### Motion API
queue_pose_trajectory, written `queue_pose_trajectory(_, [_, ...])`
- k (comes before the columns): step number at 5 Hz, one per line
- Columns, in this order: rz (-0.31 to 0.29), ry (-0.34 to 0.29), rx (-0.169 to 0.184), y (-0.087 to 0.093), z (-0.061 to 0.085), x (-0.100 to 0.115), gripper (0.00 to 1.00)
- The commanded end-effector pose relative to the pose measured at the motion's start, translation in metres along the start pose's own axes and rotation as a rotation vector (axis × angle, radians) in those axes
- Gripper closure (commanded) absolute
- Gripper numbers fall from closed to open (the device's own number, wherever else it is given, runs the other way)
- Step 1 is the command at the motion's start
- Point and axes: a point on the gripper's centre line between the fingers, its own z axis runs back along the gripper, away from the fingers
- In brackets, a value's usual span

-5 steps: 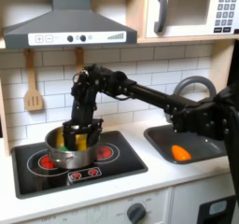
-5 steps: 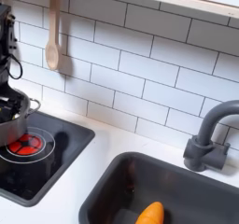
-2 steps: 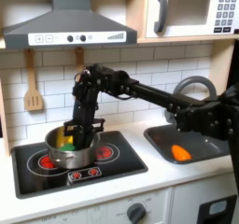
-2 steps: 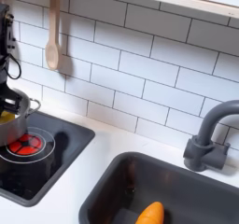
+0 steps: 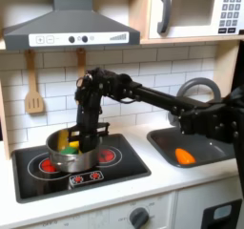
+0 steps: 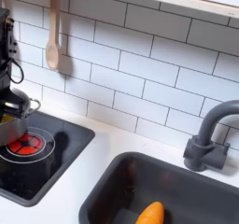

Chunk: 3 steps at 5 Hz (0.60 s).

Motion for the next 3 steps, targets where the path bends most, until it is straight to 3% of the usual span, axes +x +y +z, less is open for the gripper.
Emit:
queue_pose_trajectory(1, [0.024,0.018,-0.002,0.002,0.001,-0.002,0.0])
queue_pose_trajectory(3, [0.024,-0.034,0.013,0.008,0.019,0.007,0.0])
